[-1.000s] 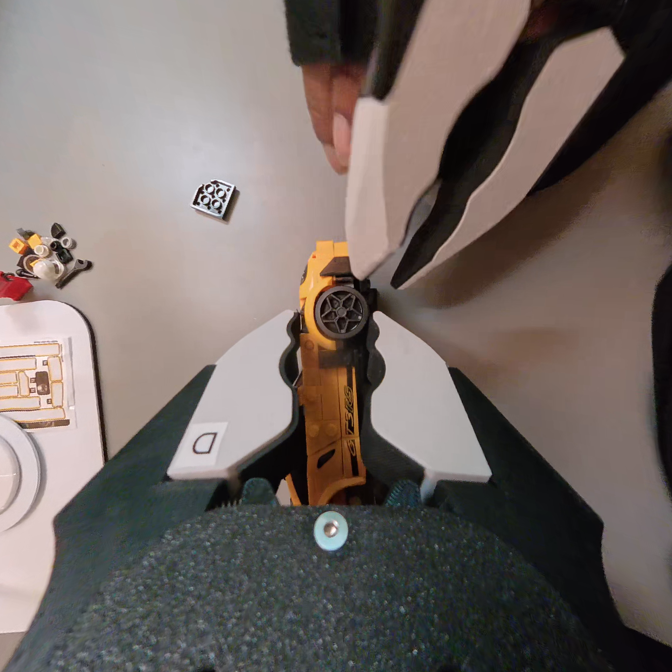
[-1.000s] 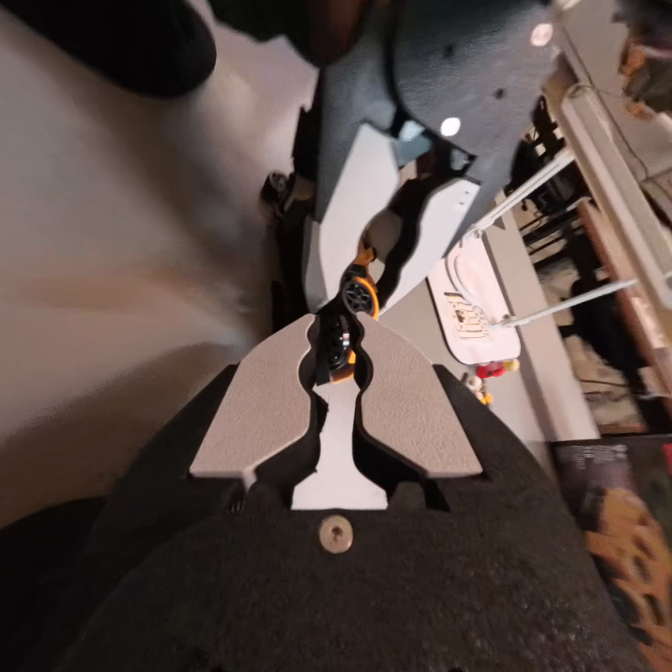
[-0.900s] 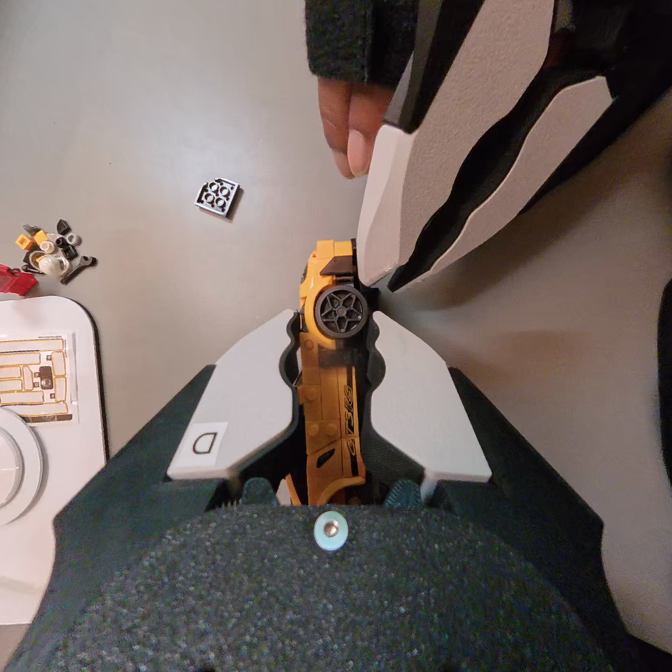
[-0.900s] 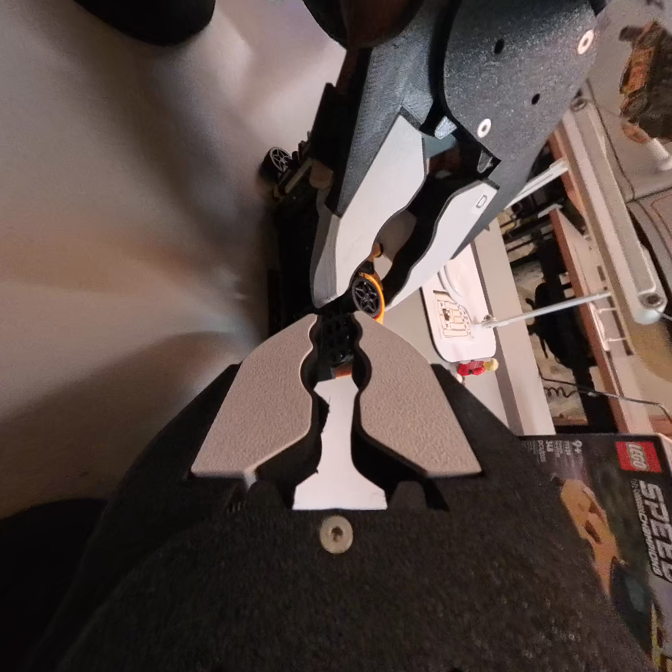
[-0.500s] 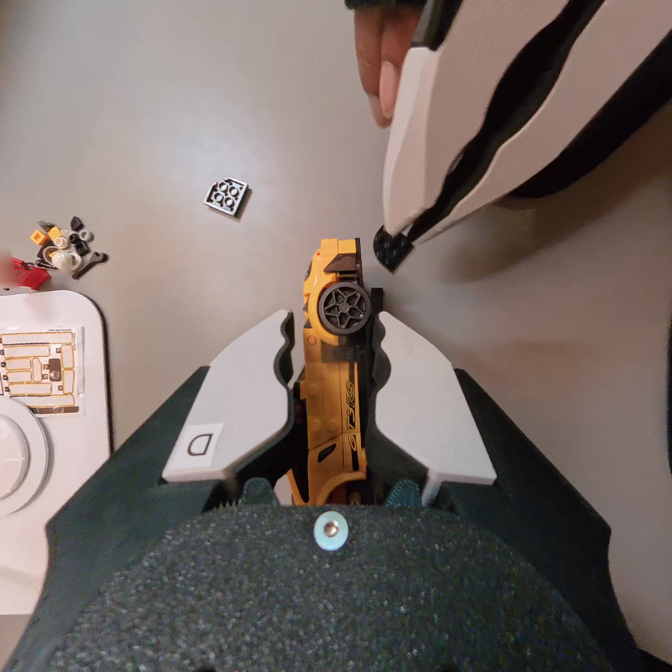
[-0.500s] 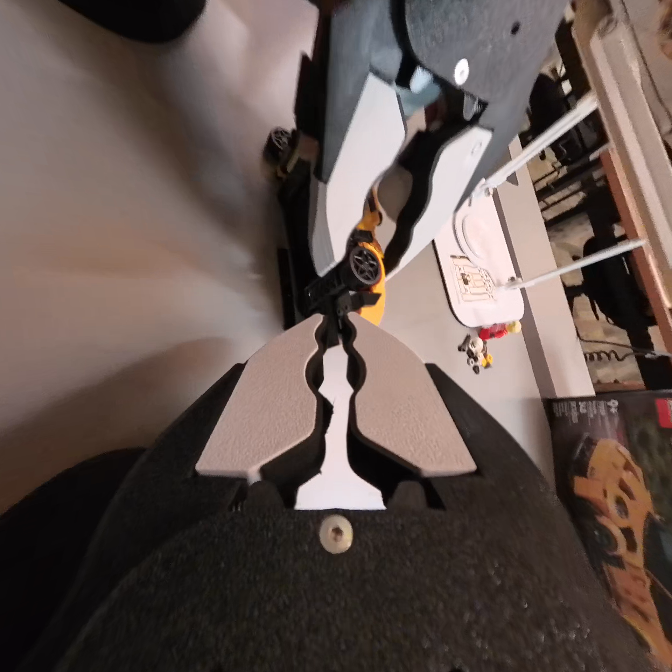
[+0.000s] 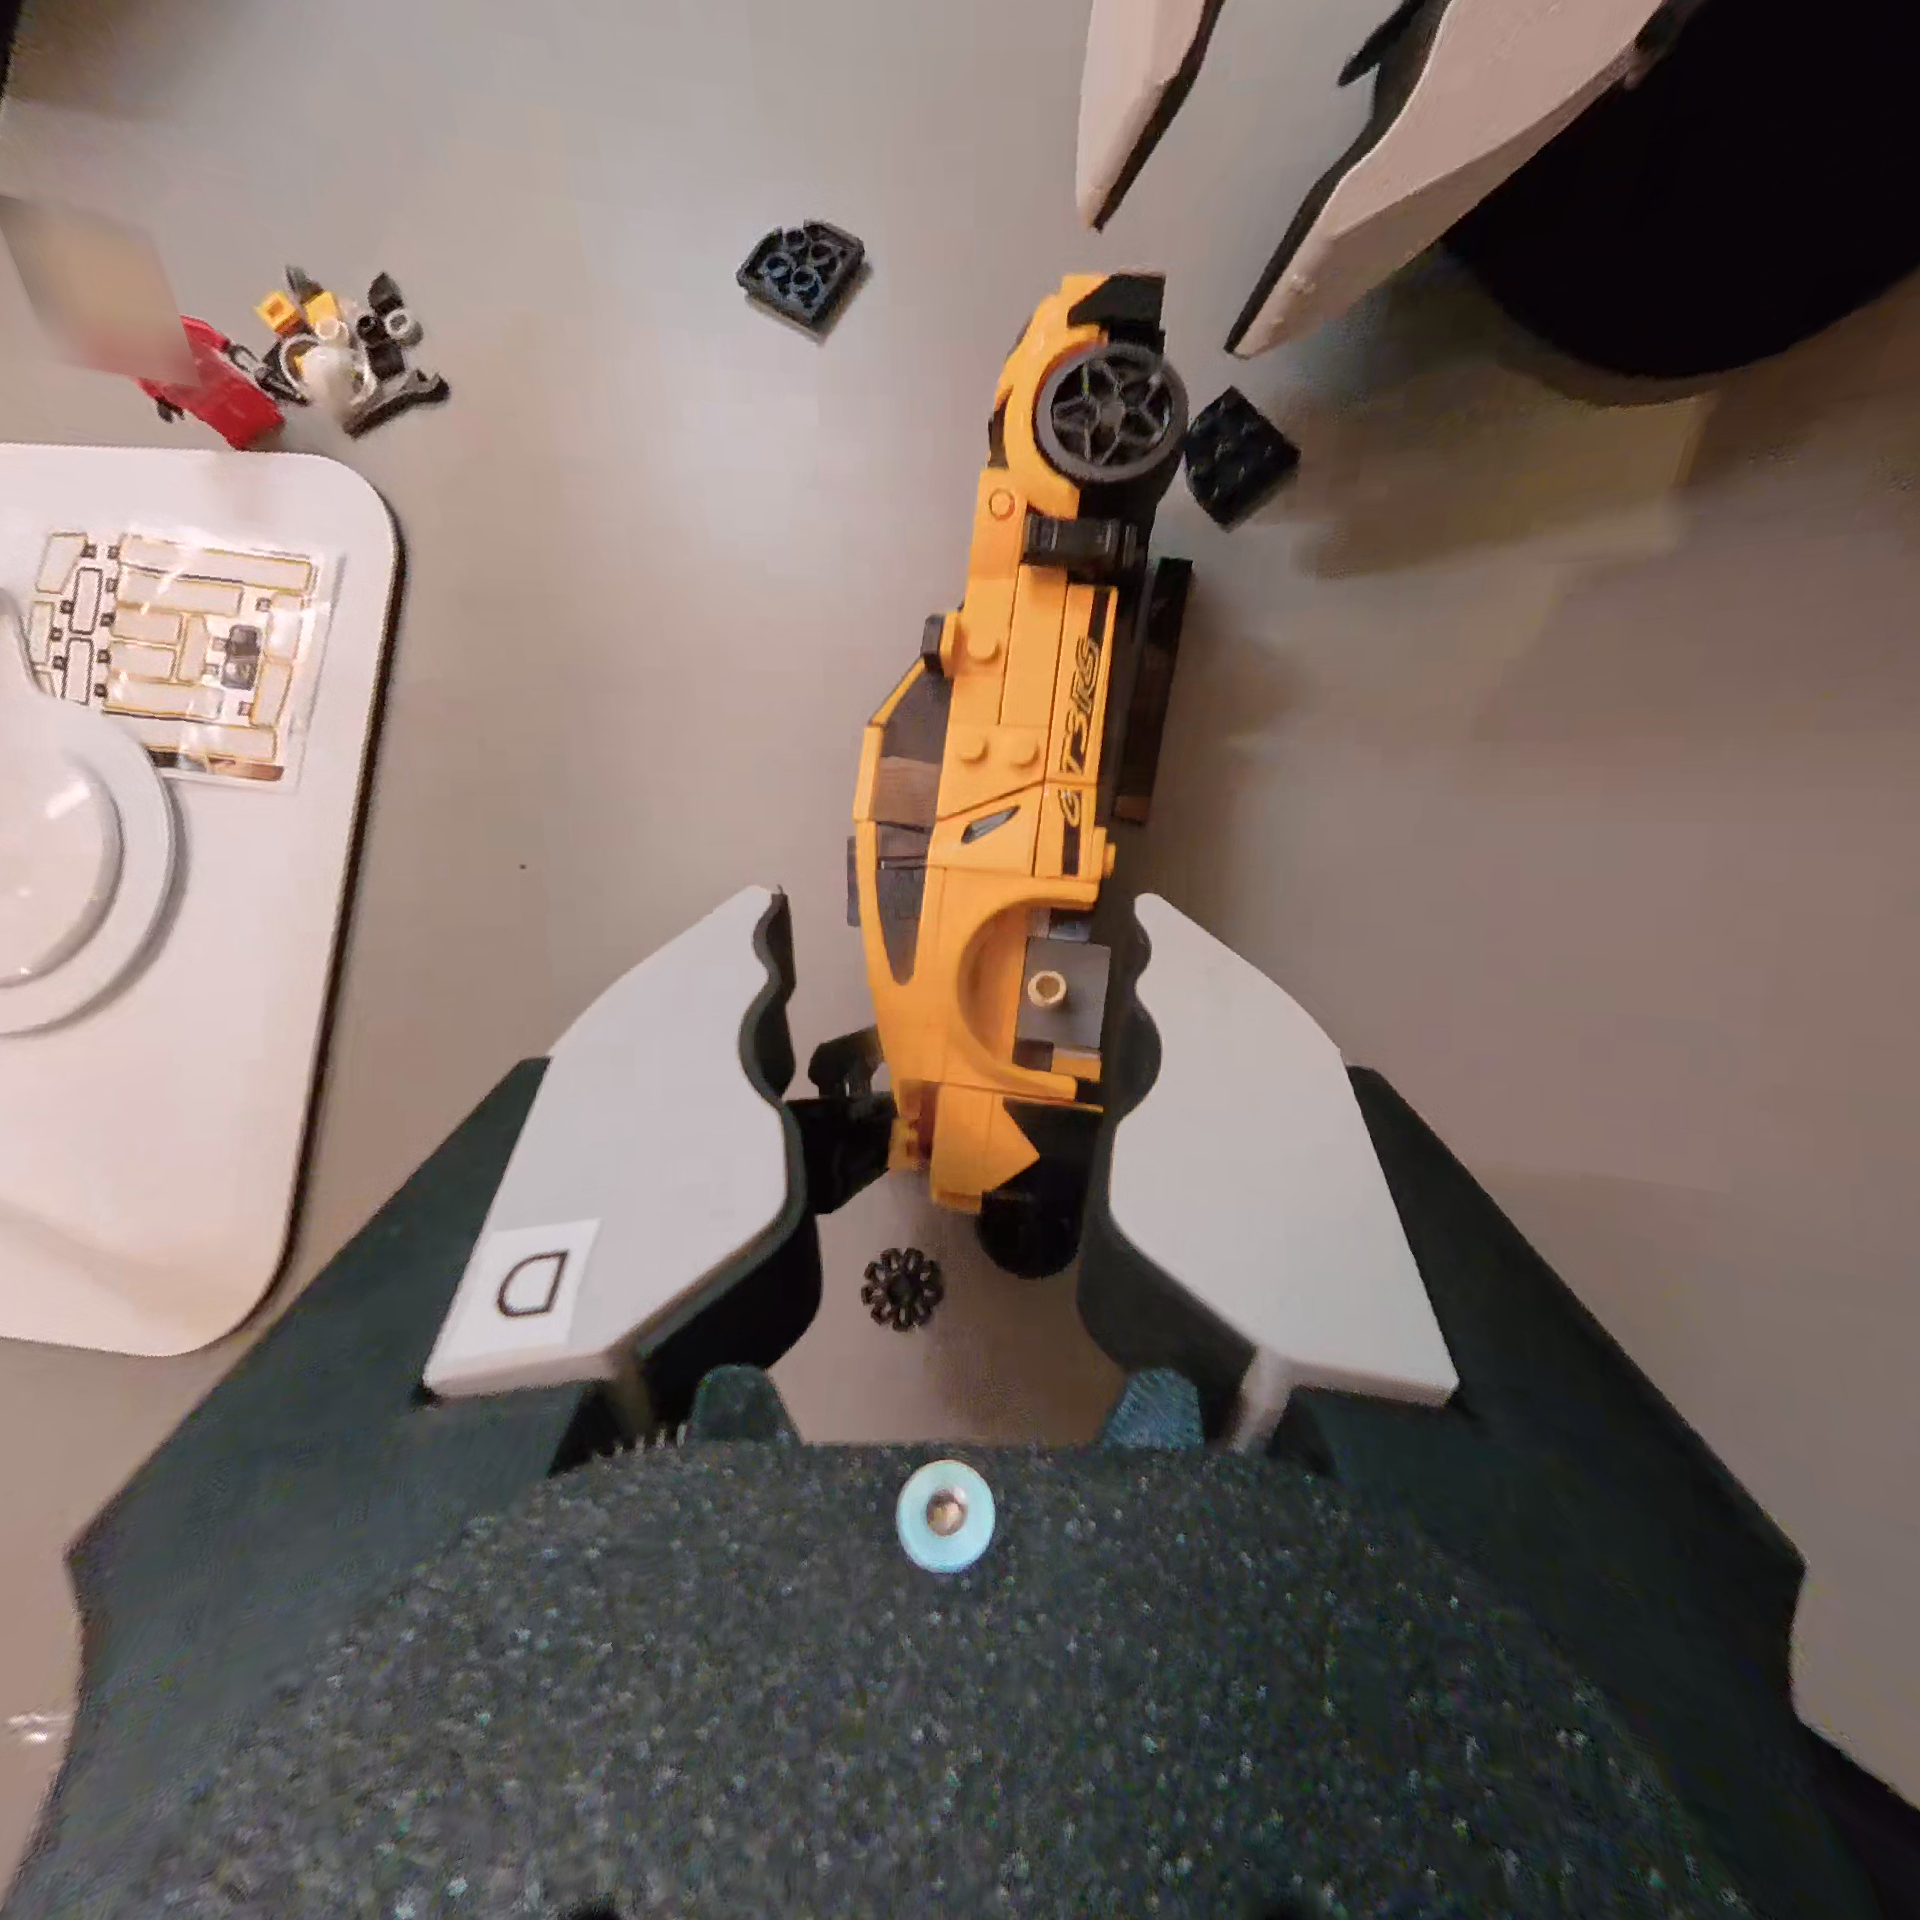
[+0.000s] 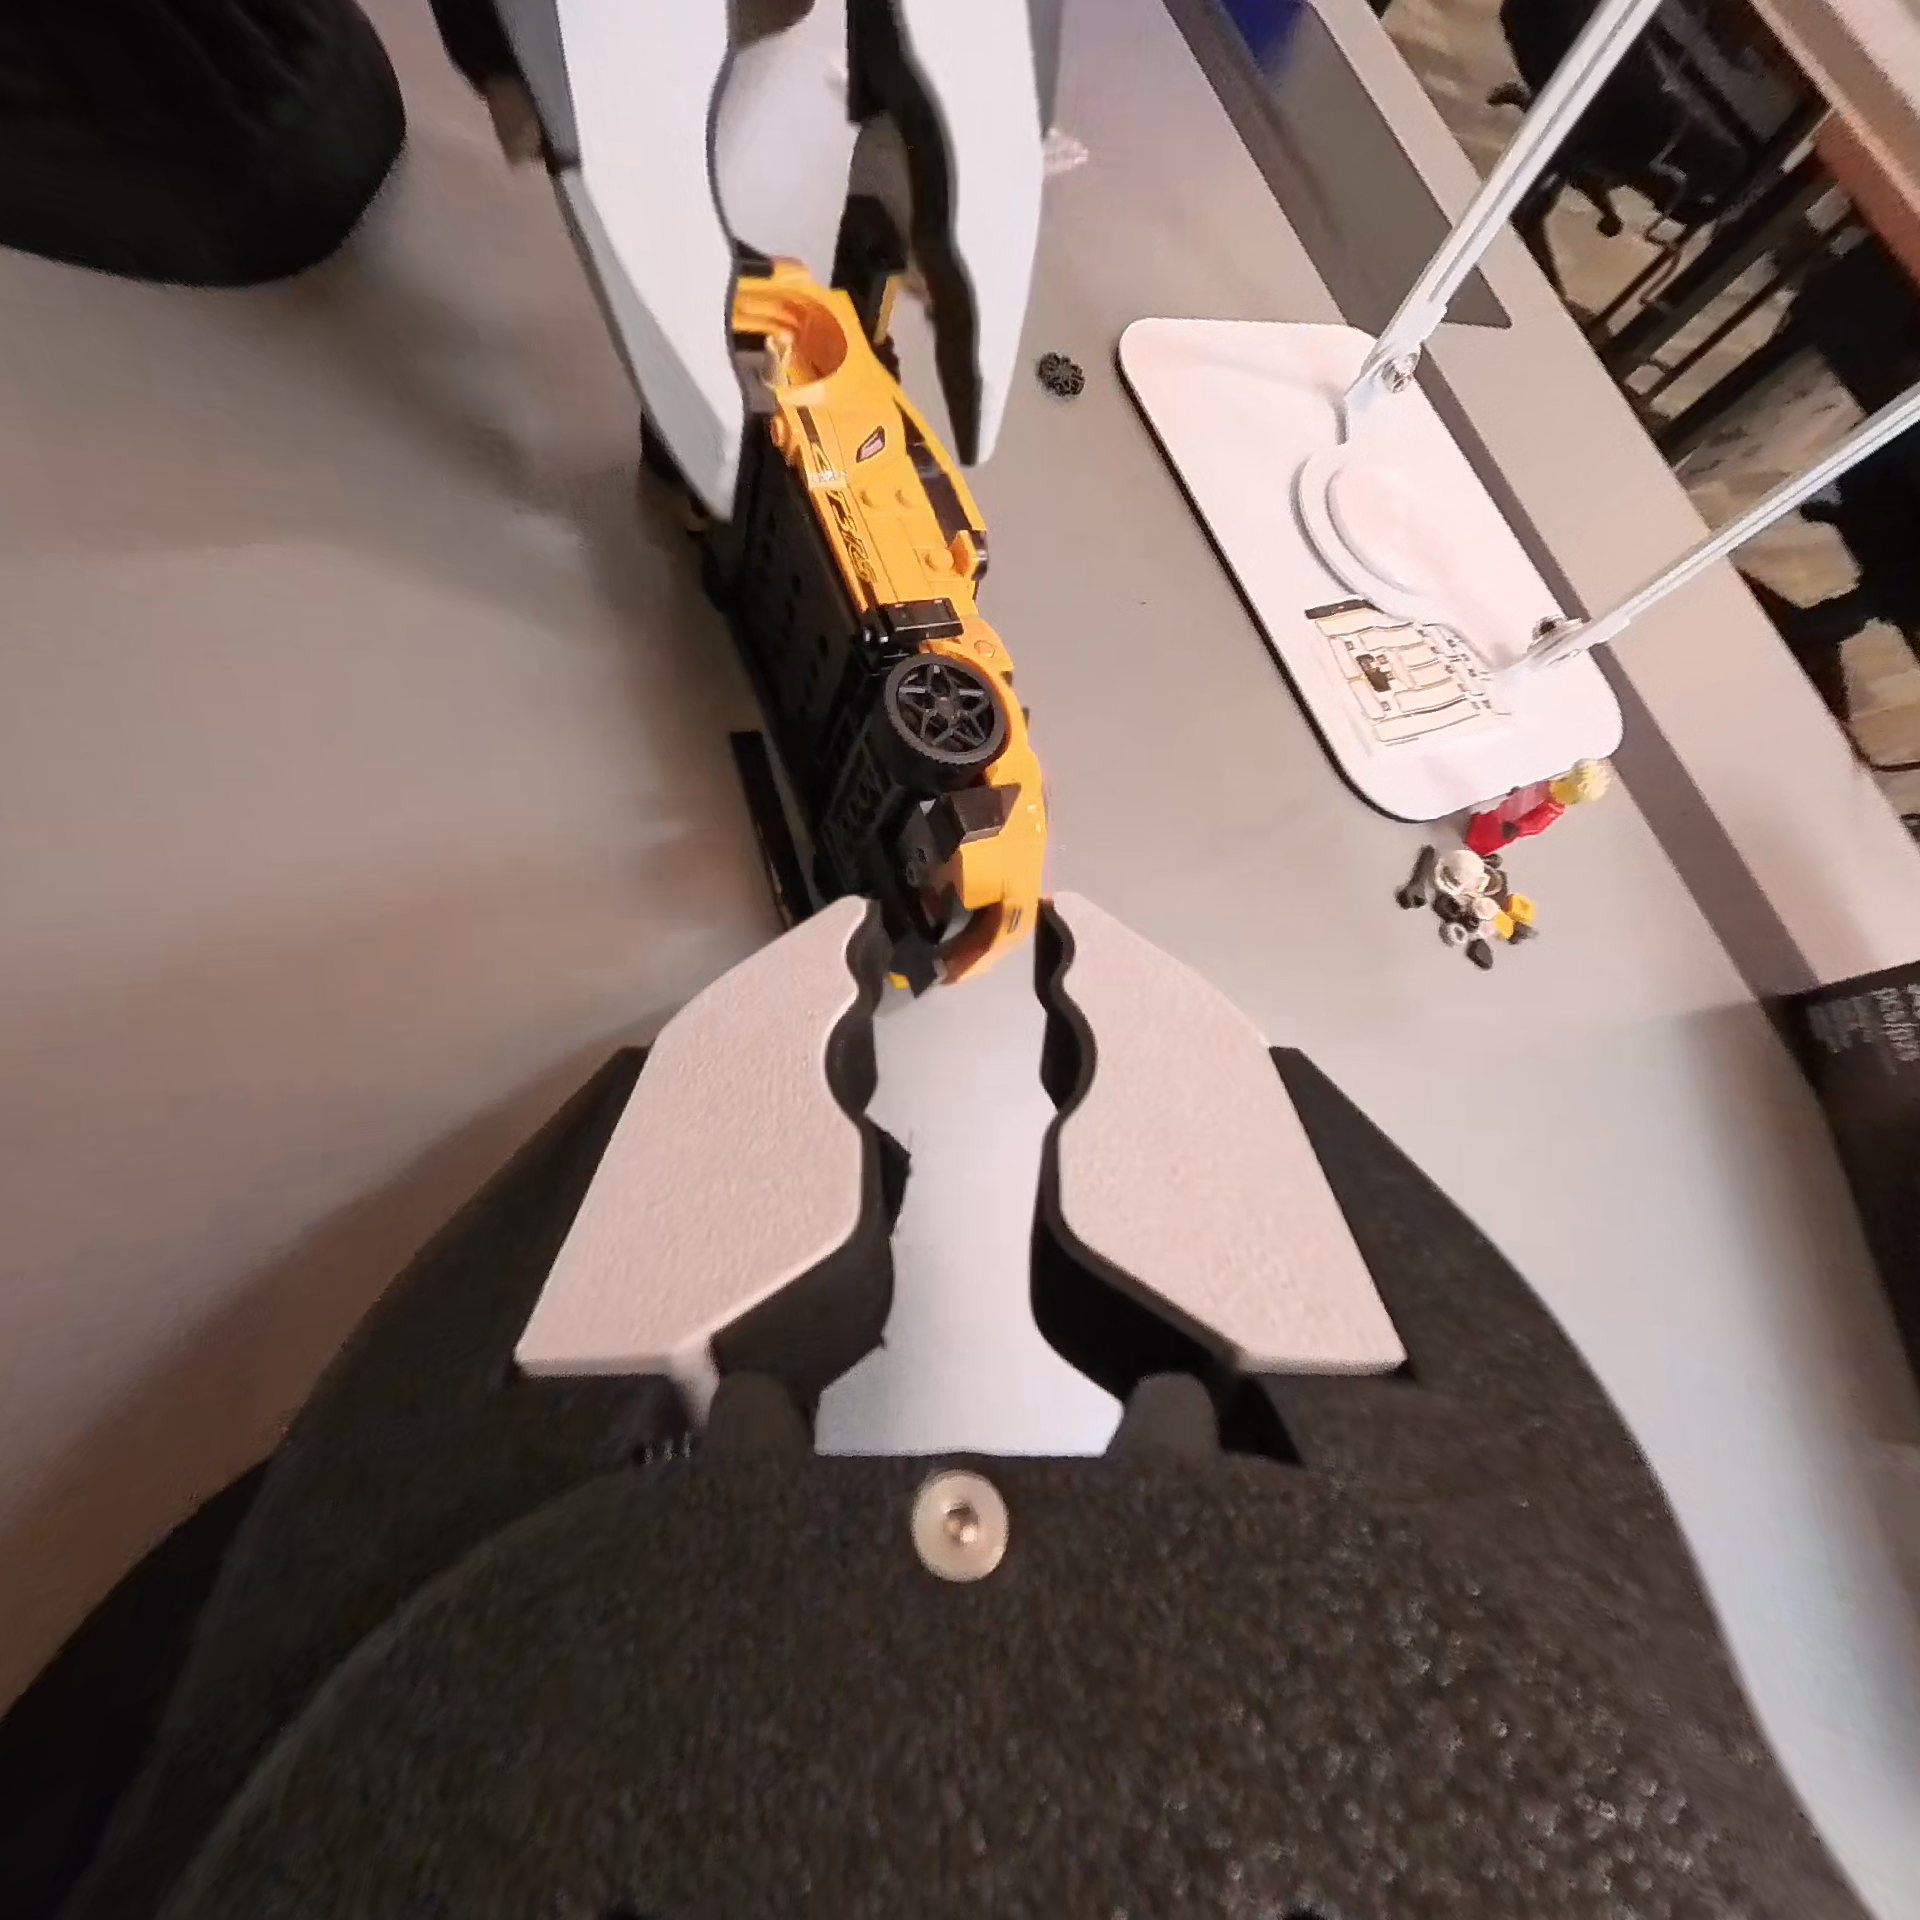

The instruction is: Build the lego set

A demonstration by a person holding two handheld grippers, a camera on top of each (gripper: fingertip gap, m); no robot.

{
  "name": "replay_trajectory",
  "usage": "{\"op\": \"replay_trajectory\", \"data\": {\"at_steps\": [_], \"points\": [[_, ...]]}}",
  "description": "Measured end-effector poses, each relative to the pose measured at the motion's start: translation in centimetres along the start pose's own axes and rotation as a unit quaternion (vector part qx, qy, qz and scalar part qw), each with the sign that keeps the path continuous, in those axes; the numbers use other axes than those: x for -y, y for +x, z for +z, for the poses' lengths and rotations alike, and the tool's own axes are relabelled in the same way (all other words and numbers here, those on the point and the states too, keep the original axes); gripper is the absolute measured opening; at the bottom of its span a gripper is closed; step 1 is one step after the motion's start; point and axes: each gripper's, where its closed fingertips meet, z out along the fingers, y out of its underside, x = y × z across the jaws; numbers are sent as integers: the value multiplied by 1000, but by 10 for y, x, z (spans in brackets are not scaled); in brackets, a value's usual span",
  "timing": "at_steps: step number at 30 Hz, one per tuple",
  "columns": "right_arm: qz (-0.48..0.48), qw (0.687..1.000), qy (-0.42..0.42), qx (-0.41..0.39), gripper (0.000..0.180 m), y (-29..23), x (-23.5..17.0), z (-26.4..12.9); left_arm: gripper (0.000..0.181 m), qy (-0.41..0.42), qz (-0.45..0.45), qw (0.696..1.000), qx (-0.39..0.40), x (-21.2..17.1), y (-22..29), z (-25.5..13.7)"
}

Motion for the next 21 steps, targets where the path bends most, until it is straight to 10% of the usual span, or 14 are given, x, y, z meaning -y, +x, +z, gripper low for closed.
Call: {"op": "replay_trajectory", "data": {"at_steps": [21], "points": [[-18,999,-50,-11,23,-28,0,-7,54,52,-9,999,11,-6,6,-1]]}}
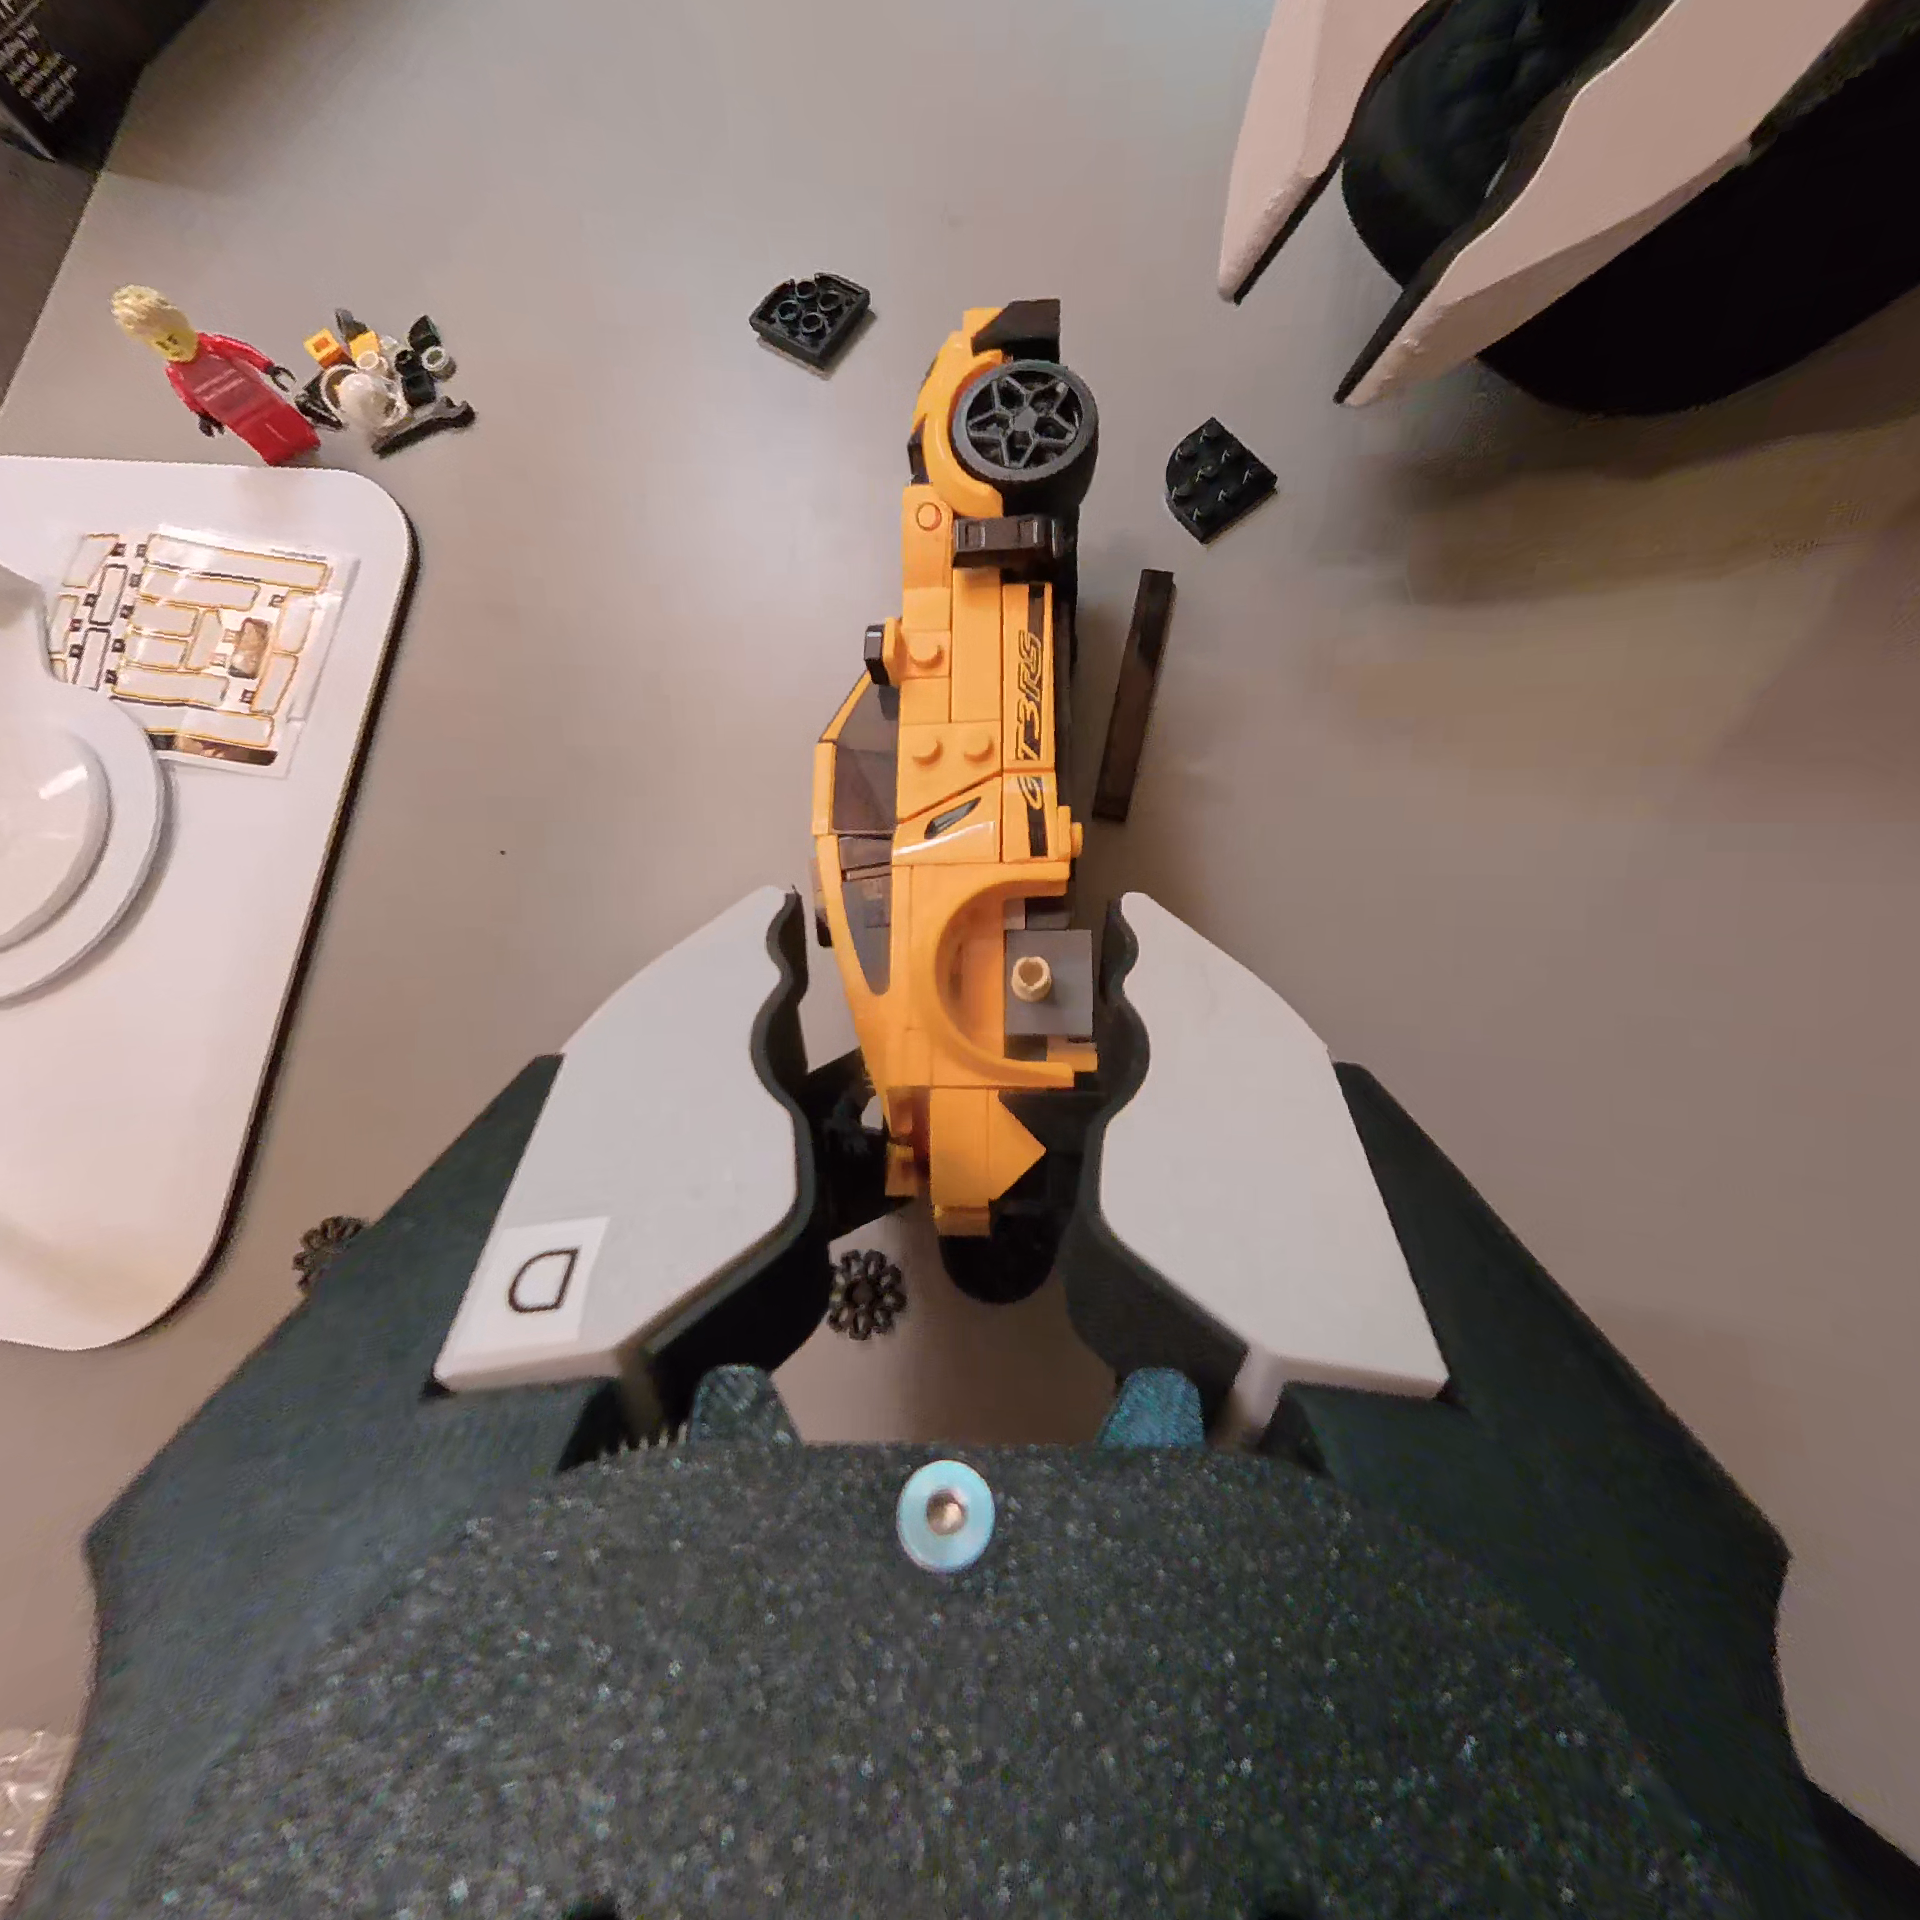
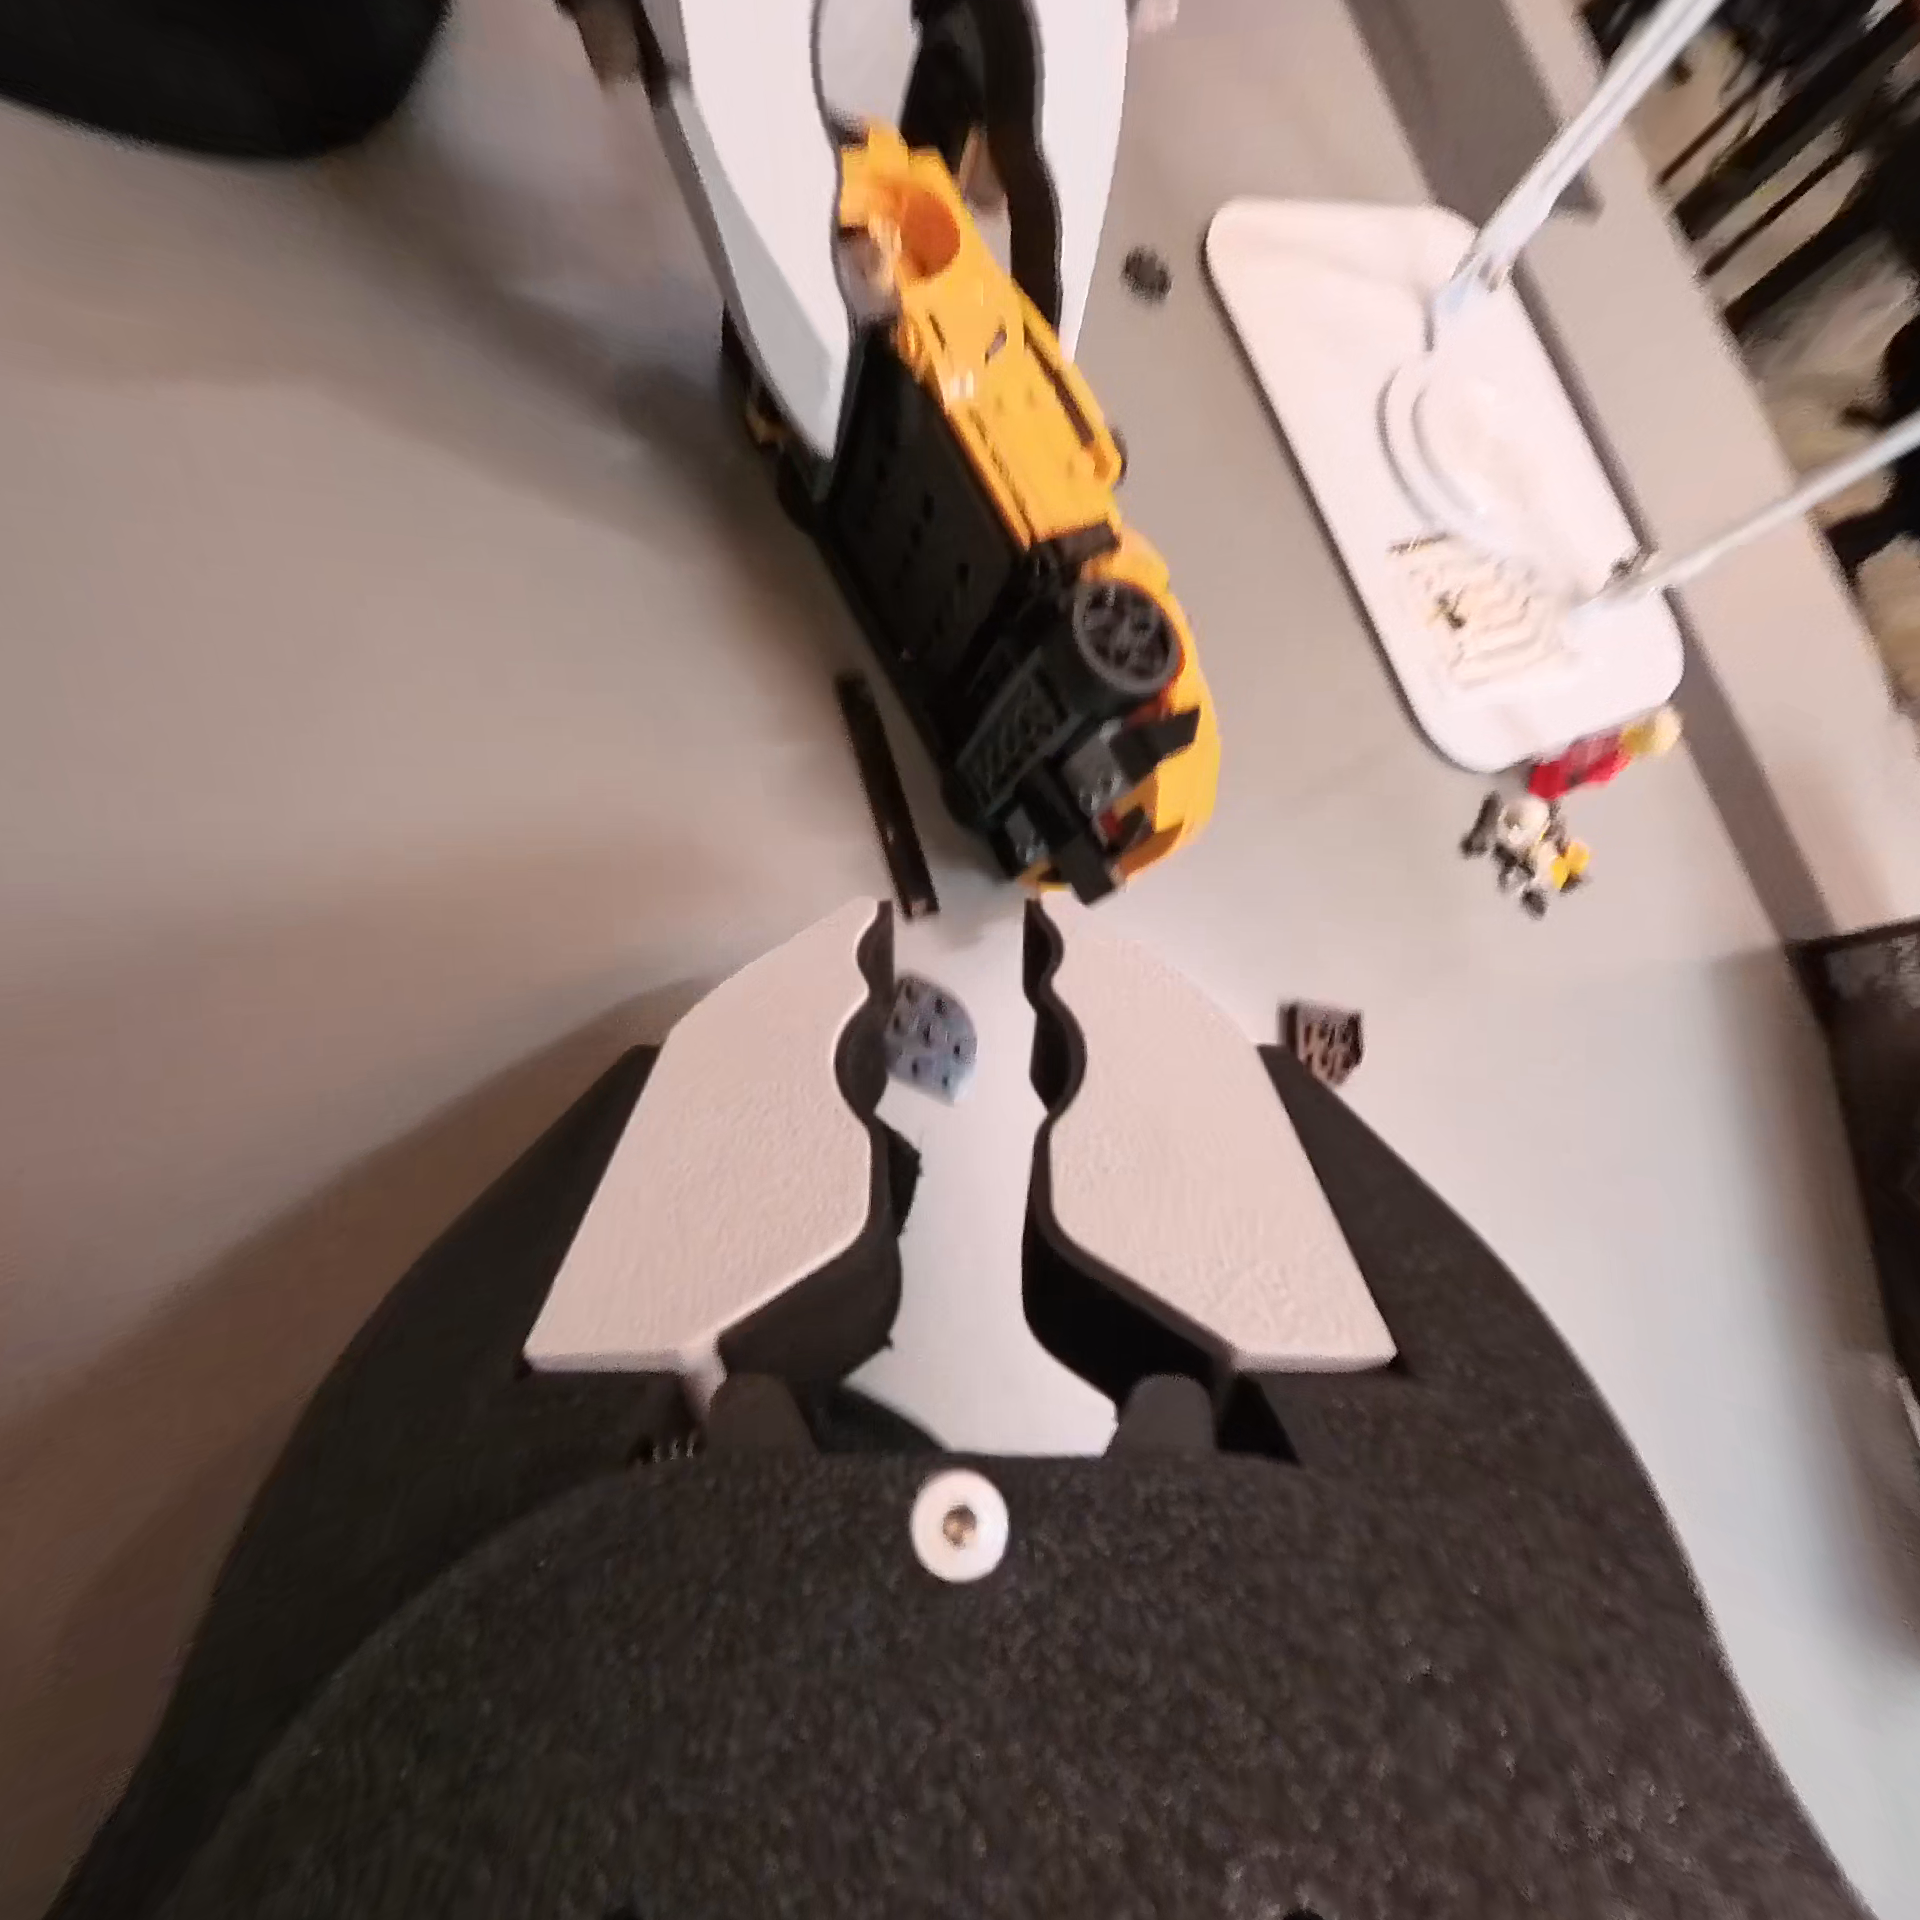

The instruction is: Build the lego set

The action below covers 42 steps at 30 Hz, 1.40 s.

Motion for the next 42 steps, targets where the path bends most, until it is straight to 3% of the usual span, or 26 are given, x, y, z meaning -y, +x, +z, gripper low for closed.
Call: {"op": "replay_trajectory", "data": {"at_steps": [6,11,20,32,42], "points": [[-45,998,30,-16,17,-4,32,20,53,8,-4,1000,3,1,0,0],[-45,996,-61,54,16,-21,1,39,57,18,-4,1000,-3,0,2,-2],[-19,985,-107,133,11,-15,-20,53,57,50,-8,999,-9,-2,1,-13],[20,976,-102,192,7,-16,-20,54,62,62,0,998,-16,-5,5,-24],[-17,982,-71,175,7,-23,-11,48,61,74,-3,997,1,-6,-1,-32]]}}
